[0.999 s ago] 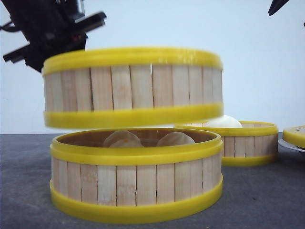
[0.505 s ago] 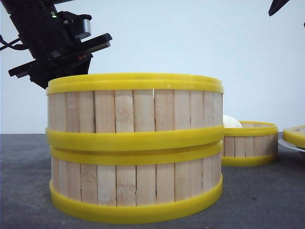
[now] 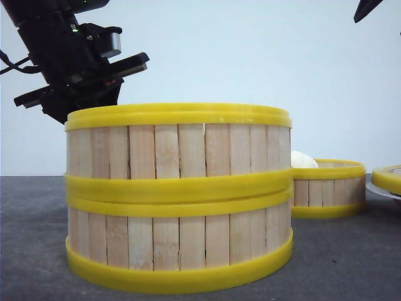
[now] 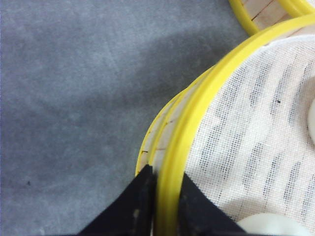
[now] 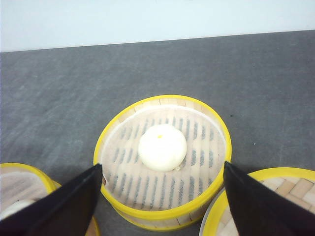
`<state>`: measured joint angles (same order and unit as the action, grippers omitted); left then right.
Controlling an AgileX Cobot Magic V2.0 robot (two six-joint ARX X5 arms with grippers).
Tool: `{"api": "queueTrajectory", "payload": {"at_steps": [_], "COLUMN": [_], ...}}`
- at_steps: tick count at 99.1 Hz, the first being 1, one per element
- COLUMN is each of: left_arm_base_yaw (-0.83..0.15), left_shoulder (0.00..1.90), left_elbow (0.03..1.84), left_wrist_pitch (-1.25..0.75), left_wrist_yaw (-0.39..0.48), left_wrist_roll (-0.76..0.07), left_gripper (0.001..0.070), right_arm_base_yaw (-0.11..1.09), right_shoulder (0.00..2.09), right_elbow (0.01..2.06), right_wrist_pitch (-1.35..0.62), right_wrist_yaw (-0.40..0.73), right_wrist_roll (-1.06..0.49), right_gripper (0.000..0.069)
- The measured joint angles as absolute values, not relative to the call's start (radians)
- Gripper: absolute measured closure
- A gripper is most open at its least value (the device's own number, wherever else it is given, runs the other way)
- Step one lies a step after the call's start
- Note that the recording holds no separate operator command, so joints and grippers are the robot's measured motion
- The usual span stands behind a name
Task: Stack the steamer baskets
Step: 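Lower the held basket onto the front basket and release, then move the right gripper down onto the rim of the one-bun basket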
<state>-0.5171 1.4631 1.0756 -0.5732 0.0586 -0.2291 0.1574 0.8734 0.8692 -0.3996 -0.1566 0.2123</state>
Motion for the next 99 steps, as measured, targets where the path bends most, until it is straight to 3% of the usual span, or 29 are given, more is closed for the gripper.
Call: {"api": "queueTrajectory", "payload": {"at_steps": [17, 42, 60, 79, 99], "left_arm_base_yaw": [-0.517, -0.517, -0.517, -0.517, -0.517], "left_shoulder": [1.463, 1.467, 1.433, 1.206, 0.959], "left_elbow": [1.076, 1.076, 1.076, 1.076, 1.076], "left_wrist_pitch": [-0.573, -0.572, -0.534, -0.462, -0.45], "left_wrist_yaw": [0.06, 0.051, 0.035, 0.017, -0.111], "left_wrist_roll": [-0.23, -0.233, -0.233, -0.231, -0.229], "left_gripper": [0.0659, 0.0487, 0.0474, 0.0474, 0.0474], "right_arm_base_yaw": [0.157, 0.157, 0.157, 0.157, 0.157], "right_shoulder": [0.873, 0.873, 0.873, 0.884, 0.989], "right_elbow": [0.869, 0.869, 0.869, 0.869, 0.916], "right_wrist_pitch": [-0.4, -0.4, -0.401, -0.4, -0.401], "right_wrist_yaw": [-0.157, -0.157, -0.157, -0.149, -0.13], "right_wrist_roll": [0.212, 0.212, 0.212, 0.214, 0.216], "right_gripper": [0.0206, 0.0206, 0.0206, 0.0206, 0.0206]}}
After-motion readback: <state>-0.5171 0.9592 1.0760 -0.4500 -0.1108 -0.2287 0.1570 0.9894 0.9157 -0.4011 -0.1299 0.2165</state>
